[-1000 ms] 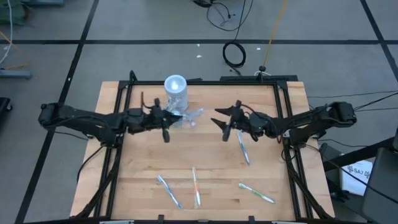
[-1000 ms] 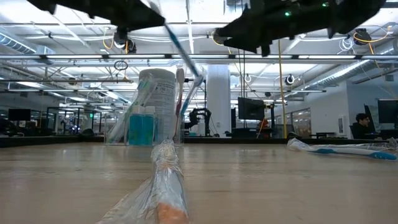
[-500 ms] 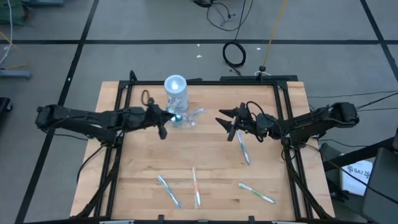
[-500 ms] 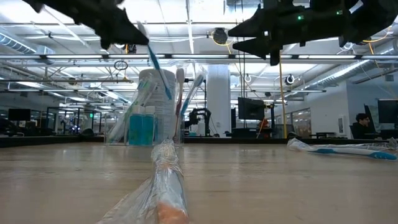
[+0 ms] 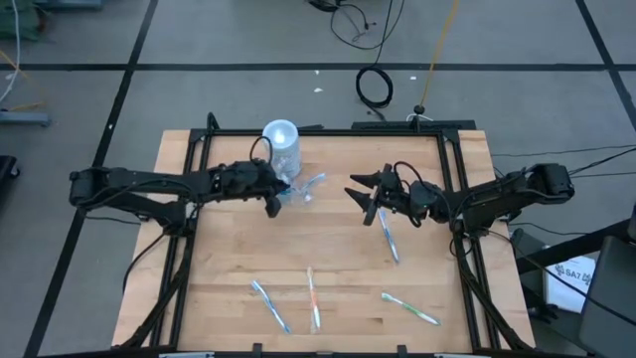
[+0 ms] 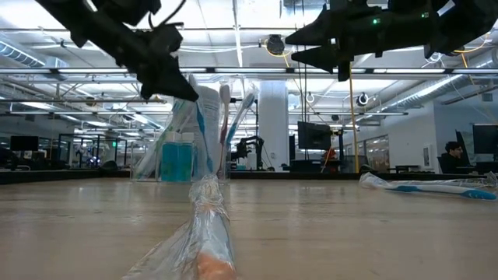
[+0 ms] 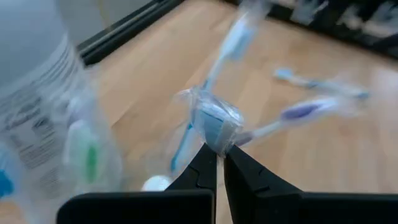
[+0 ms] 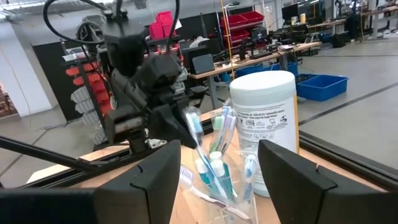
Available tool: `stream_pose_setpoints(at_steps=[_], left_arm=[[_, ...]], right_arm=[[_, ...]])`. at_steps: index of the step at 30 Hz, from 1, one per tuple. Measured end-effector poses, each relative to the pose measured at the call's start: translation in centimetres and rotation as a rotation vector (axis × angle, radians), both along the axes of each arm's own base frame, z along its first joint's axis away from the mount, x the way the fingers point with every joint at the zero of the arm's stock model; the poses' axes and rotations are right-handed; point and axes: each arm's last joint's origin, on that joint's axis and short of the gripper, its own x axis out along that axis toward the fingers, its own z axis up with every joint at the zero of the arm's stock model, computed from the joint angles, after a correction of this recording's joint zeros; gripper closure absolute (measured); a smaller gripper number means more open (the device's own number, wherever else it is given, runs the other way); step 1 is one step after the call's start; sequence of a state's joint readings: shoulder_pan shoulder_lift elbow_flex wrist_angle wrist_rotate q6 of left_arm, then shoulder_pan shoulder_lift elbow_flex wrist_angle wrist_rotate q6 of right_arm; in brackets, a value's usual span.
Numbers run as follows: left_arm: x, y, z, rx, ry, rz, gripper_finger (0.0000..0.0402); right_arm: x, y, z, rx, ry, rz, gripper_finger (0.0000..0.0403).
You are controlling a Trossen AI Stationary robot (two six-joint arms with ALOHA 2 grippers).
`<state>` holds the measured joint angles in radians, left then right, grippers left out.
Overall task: Pick & Place toothbrushing station
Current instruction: Put the blue toothbrush into the transparent organizer
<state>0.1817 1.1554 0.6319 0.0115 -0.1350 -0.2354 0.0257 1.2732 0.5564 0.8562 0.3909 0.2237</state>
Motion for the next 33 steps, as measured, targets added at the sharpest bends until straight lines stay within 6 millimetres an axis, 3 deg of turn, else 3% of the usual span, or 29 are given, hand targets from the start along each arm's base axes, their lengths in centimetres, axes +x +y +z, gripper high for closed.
stream_pose_setpoints(at_steps=[9, 20, 33], left_arm=[[0.9, 1.0, -2.0, 0.041, 0.097, 0.021, 0.0331], [1.4, 0.3, -1.8, 0.118, 0.093, -0.052, 0.0254], [-0.7, -1.9, 2.1, 0.239, -0.047, -0.043, 0.0227]], right_arm=[[0.0, -0.4, 0.1, -0.034, 0.006, -0.018, 0.0195], [0.0, -0.7, 0.0, -0.121, 0.044, -0.036, 0.0195], [0.0, -0.4, -0.3, -0.149, 0.091, -0.021, 0.0195]])
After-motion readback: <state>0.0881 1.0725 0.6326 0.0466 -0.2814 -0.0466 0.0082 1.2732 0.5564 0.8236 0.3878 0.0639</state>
